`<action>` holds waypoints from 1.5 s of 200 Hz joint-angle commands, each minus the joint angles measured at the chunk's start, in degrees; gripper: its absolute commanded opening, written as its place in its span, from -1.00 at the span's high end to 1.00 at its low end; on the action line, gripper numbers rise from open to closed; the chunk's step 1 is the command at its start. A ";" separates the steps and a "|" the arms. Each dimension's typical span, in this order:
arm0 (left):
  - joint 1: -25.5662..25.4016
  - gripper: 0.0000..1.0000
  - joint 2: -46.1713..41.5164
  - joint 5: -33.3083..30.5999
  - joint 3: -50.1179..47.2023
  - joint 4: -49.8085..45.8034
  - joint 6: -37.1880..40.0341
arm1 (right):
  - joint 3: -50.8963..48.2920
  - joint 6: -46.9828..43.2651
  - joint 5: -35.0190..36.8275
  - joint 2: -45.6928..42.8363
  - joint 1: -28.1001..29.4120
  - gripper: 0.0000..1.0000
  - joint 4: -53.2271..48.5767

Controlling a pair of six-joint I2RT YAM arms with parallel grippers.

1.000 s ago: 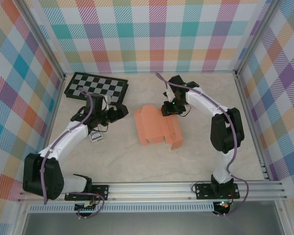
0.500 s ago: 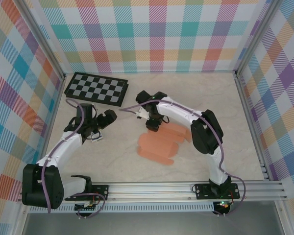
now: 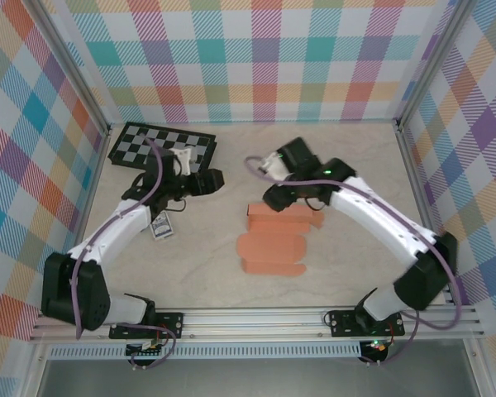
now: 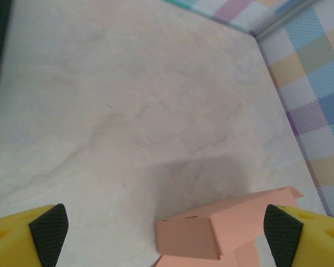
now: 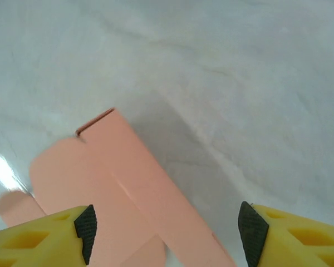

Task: Fold the paper box

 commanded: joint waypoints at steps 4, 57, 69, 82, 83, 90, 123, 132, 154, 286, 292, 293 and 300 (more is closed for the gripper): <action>-3.85 -0.84 6.81 2.09 6.39 -9.02 -0.27 | -9.87 33.46 -9.86 -6.95 -10.23 -0.36 2.18; -9.21 -0.82 10.51 5.11 9.61 -14.04 -5.32 | -36.58 51.23 -23.63 -26.38 -19.50 -0.54 11.42; -10.25 -0.80 11.36 4.58 10.47 -16.22 -4.02 | -39.14 49.31 -28.02 -26.69 -23.82 -0.50 12.57; -11.21 -0.79 12.11 4.10 11.09 -17.75 -1.86 | -39.45 45.84 -31.73 -24.34 -26.39 -0.43 12.71; -11.29 -0.79 12.13 4.10 11.05 -17.78 -1.68 | -39.37 45.59 -31.96 -24.13 -26.53 -0.43 12.76; -11.67 -0.79 12.03 4.46 11.12 -17.83 0.07 | -39.08 44.09 -33.22 -22.70 -27.27 -0.39 12.89; -11.65 -0.88 5.06 4.30 5.05 -7.82 17.55 | -35.68 38.68 -33.77 -19.73 -34.19 -0.22 10.88; -11.63 -0.92 3.25 4.41 2.30 -2.54 22.04 | -34.08 36.70 -33.05 -18.91 -36.27 -0.18 9.49; -11.47 -0.90 2.75 3.00 -2.44 4.05 27.61 | -31.30 35.54 -35.35 -16.80 -40.41 -0.18 8.43; -16.00 -0.40 4.81 -2.12 -24.97 36.96 44.84 | -22.04 23.05 -37.42 -6.94 -40.66 -0.21 1.93; -15.56 -0.43 4.66 -1.16 -24.34 35.38 47.53 | -19.71 20.60 -37.15 -5.39 -40.48 -0.20 -0.45; -15.44 -0.44 4.62 -0.90 -24.28 35.24 47.76 | -19.34 20.23 -37.00 -5.16 -40.39 -0.20 -0.89; -13.88 -0.48 4.42 2.79 -23.33 34.00 48.98 | -16.89 17.50 -36.24 -3.73 -39.79 -0.20 -3.07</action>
